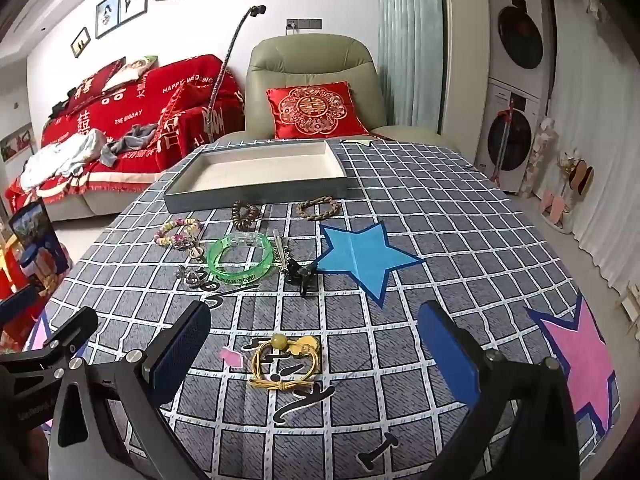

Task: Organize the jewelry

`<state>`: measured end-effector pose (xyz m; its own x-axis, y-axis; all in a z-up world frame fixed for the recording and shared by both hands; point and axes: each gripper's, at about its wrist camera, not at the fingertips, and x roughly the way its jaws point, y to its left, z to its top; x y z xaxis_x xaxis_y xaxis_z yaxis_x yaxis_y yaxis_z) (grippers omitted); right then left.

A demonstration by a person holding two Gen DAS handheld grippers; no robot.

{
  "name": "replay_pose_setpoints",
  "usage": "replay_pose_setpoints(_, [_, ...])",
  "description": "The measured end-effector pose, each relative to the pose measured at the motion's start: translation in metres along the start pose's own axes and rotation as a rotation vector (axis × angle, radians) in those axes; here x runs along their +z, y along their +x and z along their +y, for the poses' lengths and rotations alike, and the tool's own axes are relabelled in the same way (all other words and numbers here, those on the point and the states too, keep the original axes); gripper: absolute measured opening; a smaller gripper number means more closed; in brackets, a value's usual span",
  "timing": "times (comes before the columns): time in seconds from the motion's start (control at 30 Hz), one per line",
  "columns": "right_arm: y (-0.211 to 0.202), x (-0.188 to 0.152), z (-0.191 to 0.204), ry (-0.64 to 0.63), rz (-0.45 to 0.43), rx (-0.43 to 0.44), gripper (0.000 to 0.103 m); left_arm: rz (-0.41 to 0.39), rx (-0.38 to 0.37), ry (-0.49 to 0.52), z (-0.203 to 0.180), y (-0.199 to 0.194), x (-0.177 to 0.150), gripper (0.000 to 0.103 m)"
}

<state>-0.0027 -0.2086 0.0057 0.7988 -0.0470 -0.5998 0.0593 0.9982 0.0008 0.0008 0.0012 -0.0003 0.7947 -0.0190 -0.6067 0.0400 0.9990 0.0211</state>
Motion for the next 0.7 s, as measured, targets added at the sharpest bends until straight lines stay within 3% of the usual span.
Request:
replay_pose_setpoints(0.27, [-0.006, 0.003, 0.002, -0.013, -0.036, -0.009, 0.103, -0.077, 0.024, -0.001, 0.001, -0.01, 0.0, 0.103])
replay_pose_setpoints(0.7, [-0.011, 0.005, 0.007, -0.033, -0.069, -0.018, 0.103, -0.092, 0.029, -0.007, 0.005, -0.012, -0.001, 0.103])
